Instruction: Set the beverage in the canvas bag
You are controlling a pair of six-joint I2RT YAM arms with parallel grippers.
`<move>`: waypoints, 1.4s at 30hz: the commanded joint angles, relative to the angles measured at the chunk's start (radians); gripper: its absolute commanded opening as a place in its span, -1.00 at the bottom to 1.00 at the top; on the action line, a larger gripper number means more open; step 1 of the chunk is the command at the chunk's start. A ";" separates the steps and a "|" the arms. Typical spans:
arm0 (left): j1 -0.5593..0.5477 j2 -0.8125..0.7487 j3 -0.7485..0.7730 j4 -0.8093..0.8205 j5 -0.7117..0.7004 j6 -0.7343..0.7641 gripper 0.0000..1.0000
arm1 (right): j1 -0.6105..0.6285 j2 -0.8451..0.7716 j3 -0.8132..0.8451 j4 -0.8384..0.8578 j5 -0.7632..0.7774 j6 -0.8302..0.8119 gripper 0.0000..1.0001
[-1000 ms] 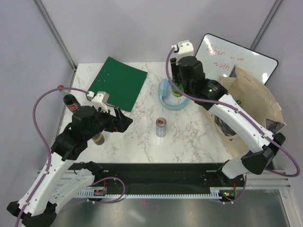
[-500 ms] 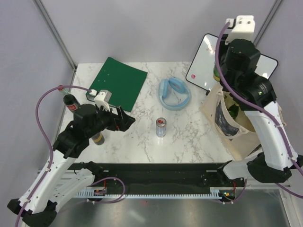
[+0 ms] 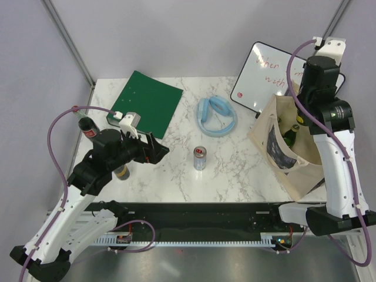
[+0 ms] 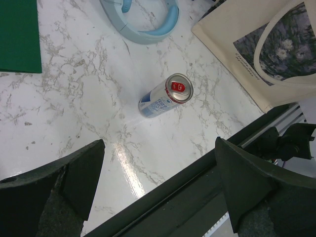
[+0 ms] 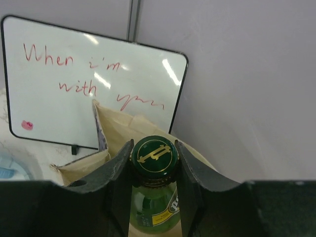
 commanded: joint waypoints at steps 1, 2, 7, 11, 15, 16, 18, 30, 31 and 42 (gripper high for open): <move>0.003 -0.010 -0.003 0.038 0.031 0.001 1.00 | -0.060 -0.082 -0.120 0.159 -0.150 0.067 -1.00; 0.003 -0.010 -0.002 0.038 0.031 -0.001 1.00 | -0.066 -0.085 -0.137 0.185 -0.157 0.063 -1.00; 0.003 -0.013 -0.008 0.038 0.031 -0.004 1.00 | -0.104 -0.056 -0.179 0.259 -0.172 0.053 -0.99; 0.003 -0.007 -0.009 0.040 0.031 -0.005 1.00 | -0.129 -0.073 -0.272 0.355 -0.213 0.078 -1.00; 0.003 -0.004 -0.008 0.041 0.031 0.002 1.00 | -0.152 -0.137 -0.409 0.475 -0.264 0.109 -1.00; 0.003 -0.003 -0.008 0.041 0.031 0.004 1.00 | -0.161 -0.151 -0.467 0.507 -0.272 0.115 -1.00; 0.003 -0.001 -0.008 0.041 0.031 0.009 1.00 | -0.178 -0.171 -0.508 0.581 -0.296 0.130 -1.00; 0.003 -0.001 -0.003 0.041 0.031 0.013 1.00 | -0.195 -0.150 -0.535 0.659 -0.327 0.127 -1.00; 0.003 -0.001 -0.003 0.041 0.031 0.013 1.00 | -0.193 -0.145 -0.523 0.658 -0.326 0.119 -1.00; 0.003 -0.006 0.015 0.032 0.034 0.027 1.00 | -0.233 -0.058 -0.415 0.699 -0.405 0.118 -1.00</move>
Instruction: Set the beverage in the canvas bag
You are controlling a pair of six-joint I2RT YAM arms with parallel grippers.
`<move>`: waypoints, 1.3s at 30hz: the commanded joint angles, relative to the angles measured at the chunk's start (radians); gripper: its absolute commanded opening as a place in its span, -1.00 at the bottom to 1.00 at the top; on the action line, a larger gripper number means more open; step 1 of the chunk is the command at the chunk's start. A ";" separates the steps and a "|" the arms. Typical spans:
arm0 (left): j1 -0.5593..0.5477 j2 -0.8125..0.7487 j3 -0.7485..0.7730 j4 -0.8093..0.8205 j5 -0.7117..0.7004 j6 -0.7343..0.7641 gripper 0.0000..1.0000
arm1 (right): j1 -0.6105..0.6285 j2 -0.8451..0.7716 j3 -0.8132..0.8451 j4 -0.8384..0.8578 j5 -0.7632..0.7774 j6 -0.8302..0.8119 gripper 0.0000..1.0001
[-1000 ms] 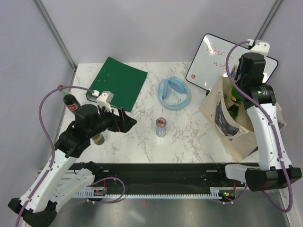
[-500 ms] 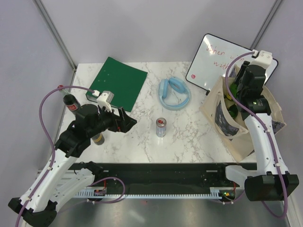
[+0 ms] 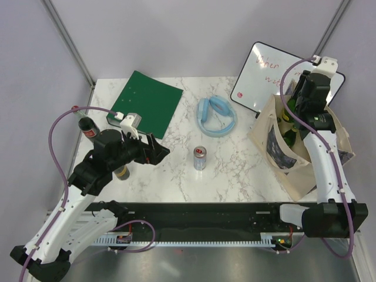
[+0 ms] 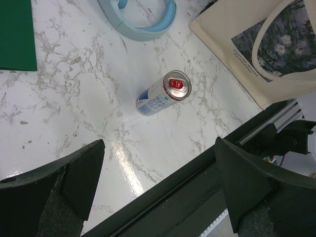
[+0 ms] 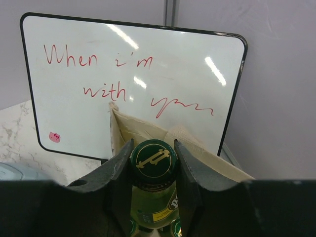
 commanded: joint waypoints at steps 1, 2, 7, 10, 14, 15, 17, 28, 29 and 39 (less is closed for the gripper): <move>0.003 -0.003 0.026 0.028 0.016 0.030 1.00 | 0.000 0.008 0.121 0.183 -0.063 0.013 -1.00; 0.003 0.001 0.031 0.025 0.017 0.031 1.00 | 0.000 0.010 0.120 0.197 -0.067 0.015 -1.00; 0.003 0.002 0.037 0.024 0.016 0.033 1.00 | 0.000 0.001 0.039 0.350 -0.116 -0.014 -1.00; 0.003 0.004 0.038 0.025 0.014 0.033 1.00 | 0.000 0.002 -0.003 0.422 -0.130 -0.030 -1.00; 0.003 0.008 0.035 0.024 0.008 0.031 1.00 | -0.002 -0.028 -0.107 0.522 -0.159 -0.033 -0.99; 0.003 0.007 0.032 0.024 0.007 0.030 1.00 | -0.003 -0.036 -0.167 0.548 -0.167 -0.036 -1.00; 0.003 0.007 0.028 0.024 0.005 0.027 1.00 | -0.002 -0.056 -0.228 0.631 -0.185 -0.043 -1.00; 0.003 0.007 0.020 0.022 0.002 0.017 1.00 | -0.030 -0.041 -0.402 0.751 -0.255 -0.007 -0.99; 0.003 0.008 0.019 0.024 0.003 0.016 1.00 | -0.030 -0.038 -0.426 0.751 -0.259 0.003 -1.00; 0.003 0.005 0.032 0.024 0.010 0.017 1.00 | -0.031 0.009 -0.541 0.824 -0.264 0.062 -0.94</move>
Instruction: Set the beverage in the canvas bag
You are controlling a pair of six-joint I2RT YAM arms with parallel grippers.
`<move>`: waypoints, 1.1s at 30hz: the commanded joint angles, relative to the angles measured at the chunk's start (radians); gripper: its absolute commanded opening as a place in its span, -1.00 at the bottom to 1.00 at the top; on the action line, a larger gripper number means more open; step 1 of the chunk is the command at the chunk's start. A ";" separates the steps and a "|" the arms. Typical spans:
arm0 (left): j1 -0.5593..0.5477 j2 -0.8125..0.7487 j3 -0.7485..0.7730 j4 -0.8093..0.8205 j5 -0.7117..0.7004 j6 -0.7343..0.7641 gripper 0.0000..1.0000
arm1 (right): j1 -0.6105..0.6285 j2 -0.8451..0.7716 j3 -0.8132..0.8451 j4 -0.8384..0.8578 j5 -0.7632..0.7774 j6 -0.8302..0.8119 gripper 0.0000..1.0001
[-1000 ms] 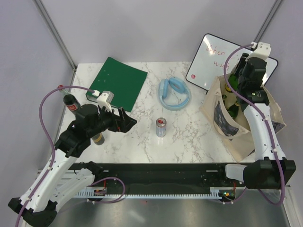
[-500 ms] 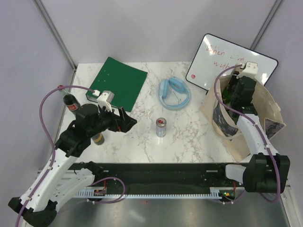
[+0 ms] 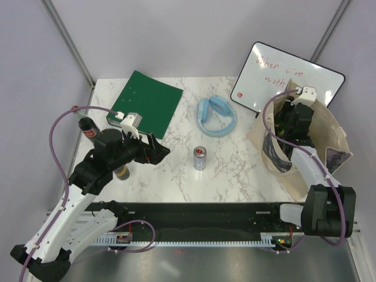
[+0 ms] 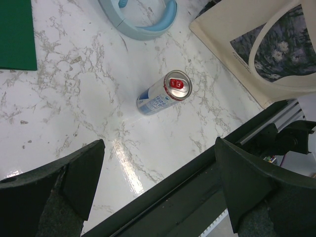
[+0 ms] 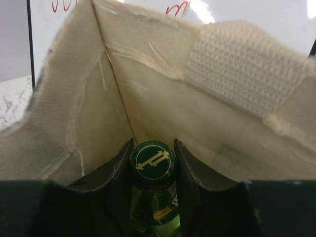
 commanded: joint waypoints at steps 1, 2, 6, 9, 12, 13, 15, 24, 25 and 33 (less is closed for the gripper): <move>0.003 -0.002 0.031 0.025 0.008 0.019 1.00 | 0.008 -0.008 -0.019 0.200 -0.057 0.090 -0.94; 0.003 0.000 0.031 0.025 0.005 0.022 1.00 | 0.008 -0.008 -0.030 0.201 -0.054 0.093 -0.94; 0.003 0.001 0.025 0.025 0.007 0.025 1.00 | 0.008 0.015 -0.021 0.146 -0.049 0.093 -0.82; 0.003 0.003 0.023 0.023 0.007 0.022 1.00 | 0.008 0.027 -0.007 0.097 -0.048 0.100 -0.66; 0.003 0.001 0.025 0.025 0.008 0.019 1.00 | 0.008 0.038 0.008 0.059 -0.046 0.115 -0.43; 0.003 0.000 0.023 0.025 0.008 0.019 1.00 | 0.009 0.039 0.017 0.046 -0.046 0.119 -0.29; 0.004 -0.002 0.025 0.025 0.007 0.022 1.00 | 0.008 0.044 0.025 0.014 -0.048 0.124 -0.23; 0.003 -0.002 0.029 0.023 0.004 0.026 1.00 | 0.008 0.006 0.108 -0.137 -0.054 0.136 0.09; 0.003 0.000 0.031 0.023 0.002 0.025 1.00 | 0.009 0.004 0.153 -0.168 -0.046 0.138 0.20; 0.003 0.006 0.026 0.025 0.010 0.015 1.00 | 0.008 -0.011 0.312 -0.398 -0.046 0.119 0.23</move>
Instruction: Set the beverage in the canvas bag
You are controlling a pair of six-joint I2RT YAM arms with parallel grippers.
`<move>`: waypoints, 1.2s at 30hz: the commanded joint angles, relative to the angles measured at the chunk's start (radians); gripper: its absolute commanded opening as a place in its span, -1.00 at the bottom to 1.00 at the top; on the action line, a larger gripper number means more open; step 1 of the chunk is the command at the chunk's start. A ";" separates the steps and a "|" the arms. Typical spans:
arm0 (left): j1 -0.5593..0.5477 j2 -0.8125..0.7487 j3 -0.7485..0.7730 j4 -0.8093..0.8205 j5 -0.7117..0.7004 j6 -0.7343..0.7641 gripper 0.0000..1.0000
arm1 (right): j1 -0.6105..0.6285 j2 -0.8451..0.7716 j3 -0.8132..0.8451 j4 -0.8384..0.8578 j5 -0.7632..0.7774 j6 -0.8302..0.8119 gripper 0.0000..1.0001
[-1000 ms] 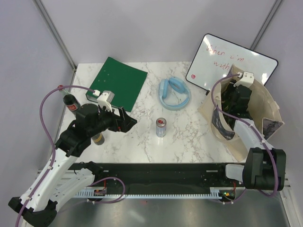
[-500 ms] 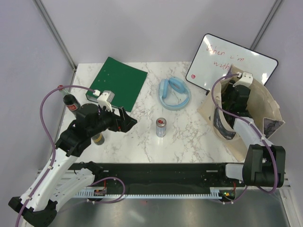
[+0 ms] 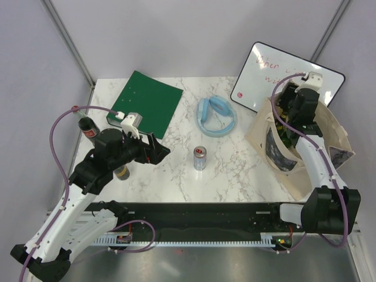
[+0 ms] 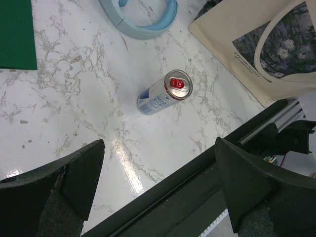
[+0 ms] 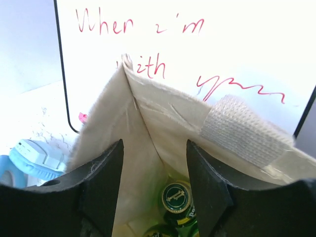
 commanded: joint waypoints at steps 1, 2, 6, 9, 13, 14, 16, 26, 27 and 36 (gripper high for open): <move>0.003 -0.001 0.026 0.024 0.007 0.015 1.00 | 0.005 -0.048 0.106 -0.123 -0.008 0.011 0.23; 0.003 0.001 0.025 0.024 0.008 0.015 1.00 | 0.006 -0.054 0.129 -0.178 0.001 0.013 0.23; 0.003 0.004 0.023 0.023 -0.007 0.030 1.00 | 0.006 -0.091 0.251 -0.327 -0.054 0.022 0.23; 0.003 0.008 0.025 0.023 -0.013 0.035 1.00 | 0.005 -0.123 0.330 -0.435 -0.114 0.023 0.24; 0.003 0.008 0.029 0.023 -0.011 0.032 1.00 | 0.006 -0.166 0.418 -0.520 -0.166 0.031 0.41; 0.003 0.008 0.028 0.024 -0.011 0.029 1.00 | 0.005 -0.171 0.436 -0.559 -0.179 0.037 0.45; 0.003 0.005 0.026 0.020 -0.025 0.024 1.00 | 0.006 -0.176 0.475 -0.605 -0.252 0.057 0.62; 0.003 -0.033 0.026 -0.016 -0.051 0.012 1.00 | 0.303 -0.107 0.500 -0.695 -0.280 0.115 0.96; 0.003 -0.041 0.026 -0.019 -0.054 0.014 1.00 | 0.345 -0.094 0.502 -0.700 -0.272 0.122 0.96; 0.003 -0.104 0.063 -0.065 -0.126 0.075 1.00 | 0.762 0.137 0.462 -0.763 -0.141 0.152 0.96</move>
